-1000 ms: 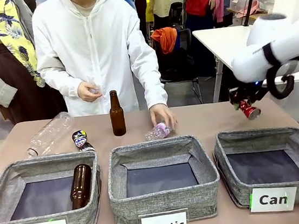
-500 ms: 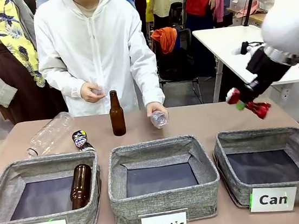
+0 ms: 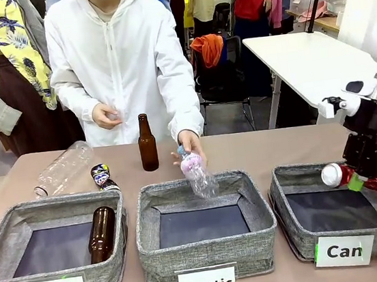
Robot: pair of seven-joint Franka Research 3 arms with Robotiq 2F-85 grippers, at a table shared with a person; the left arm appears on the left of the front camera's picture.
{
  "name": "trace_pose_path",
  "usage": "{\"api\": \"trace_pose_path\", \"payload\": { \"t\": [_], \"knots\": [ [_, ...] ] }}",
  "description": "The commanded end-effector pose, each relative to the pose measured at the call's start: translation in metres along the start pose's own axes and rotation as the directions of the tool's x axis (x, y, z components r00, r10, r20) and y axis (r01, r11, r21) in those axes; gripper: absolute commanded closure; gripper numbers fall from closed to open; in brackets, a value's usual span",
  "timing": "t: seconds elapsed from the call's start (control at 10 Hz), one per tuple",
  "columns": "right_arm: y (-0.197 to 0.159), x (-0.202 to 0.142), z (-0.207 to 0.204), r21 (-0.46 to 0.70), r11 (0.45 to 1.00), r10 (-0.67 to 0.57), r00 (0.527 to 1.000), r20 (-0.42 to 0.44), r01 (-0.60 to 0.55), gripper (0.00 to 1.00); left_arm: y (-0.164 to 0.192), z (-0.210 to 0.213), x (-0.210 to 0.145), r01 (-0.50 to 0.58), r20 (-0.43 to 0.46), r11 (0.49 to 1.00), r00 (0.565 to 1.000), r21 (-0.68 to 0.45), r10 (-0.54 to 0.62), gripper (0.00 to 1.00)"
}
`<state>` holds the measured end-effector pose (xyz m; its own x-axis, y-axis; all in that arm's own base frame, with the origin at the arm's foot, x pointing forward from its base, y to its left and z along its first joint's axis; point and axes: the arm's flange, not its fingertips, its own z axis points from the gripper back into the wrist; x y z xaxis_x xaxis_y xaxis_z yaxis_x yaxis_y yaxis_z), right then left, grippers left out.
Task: Sort the can waste into the basket.
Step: Pick up the can waste from the table and place it in the right Fabric basket.
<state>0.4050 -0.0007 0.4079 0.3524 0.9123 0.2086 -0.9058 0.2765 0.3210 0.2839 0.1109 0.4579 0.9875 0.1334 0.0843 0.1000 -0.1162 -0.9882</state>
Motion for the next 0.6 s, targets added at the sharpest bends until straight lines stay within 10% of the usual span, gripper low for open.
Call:
{"api": "trace_pose_path", "payload": {
  "t": [0.0, 0.2, 0.3, 0.5],
  "knots": [
    [-0.0111, -0.0009, 0.0101, -0.038, 0.999, 0.02, 1.0, -0.008, -0.021, 1.0, -0.0022, 0.0003, -0.0018, 0.004, -0.006, 1.0, 1.0, -0.005, -0.004, 0.0],
    [-0.0119, -0.0014, 0.0072, -0.05, 0.999, 0.007, 1.0, -0.008, -0.008, 1.0, -0.0022, 0.0003, -0.0018, 0.004, -0.006, 1.0, 1.0, -0.005, -0.004, 0.0],
    [-0.0127, -0.001, 0.0067, -0.055, 0.998, -0.011, 1.0, 0.001, 0.011, 0.18, -0.0022, 0.0003, -0.0018, 0.004, -0.006, 1.0, 1.0, -0.005, -0.004, 0.0],
    [-0.013, -0.0013, 0.005, -0.07, 0.997, -0.017, 1.0, 0.003, 0.018, 0.0, -0.0022, 0.0003, -0.0018, 0.004, -0.006, 1.0, 1.0, -0.005, -0.004, 0.0]
  ]
}}
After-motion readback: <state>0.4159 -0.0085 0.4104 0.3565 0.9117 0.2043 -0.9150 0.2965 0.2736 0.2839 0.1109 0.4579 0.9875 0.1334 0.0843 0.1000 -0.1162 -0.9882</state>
